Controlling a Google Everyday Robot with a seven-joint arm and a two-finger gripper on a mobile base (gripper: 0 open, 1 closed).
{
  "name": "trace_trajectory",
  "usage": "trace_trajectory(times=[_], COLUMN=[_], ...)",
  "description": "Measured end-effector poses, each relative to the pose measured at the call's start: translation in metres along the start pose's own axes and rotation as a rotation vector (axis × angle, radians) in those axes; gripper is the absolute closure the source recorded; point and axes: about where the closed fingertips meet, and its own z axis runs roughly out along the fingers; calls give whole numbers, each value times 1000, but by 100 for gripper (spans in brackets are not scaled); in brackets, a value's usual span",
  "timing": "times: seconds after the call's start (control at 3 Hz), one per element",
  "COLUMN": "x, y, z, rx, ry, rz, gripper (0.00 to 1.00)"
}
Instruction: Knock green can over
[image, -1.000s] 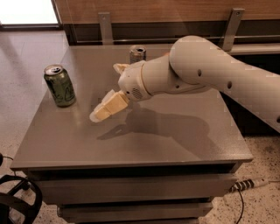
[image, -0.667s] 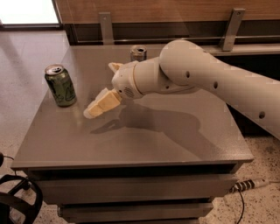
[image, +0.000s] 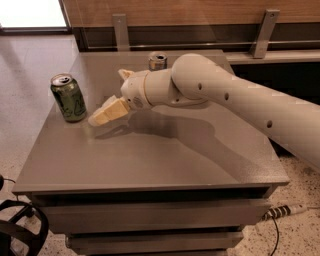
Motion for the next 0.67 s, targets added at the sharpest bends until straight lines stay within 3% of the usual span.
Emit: trace_trajectory(times=[0.67], x=[-22], y=[7], z=[23], rx=[-20], ry=[-126], rz=[-13], gripper=[0])
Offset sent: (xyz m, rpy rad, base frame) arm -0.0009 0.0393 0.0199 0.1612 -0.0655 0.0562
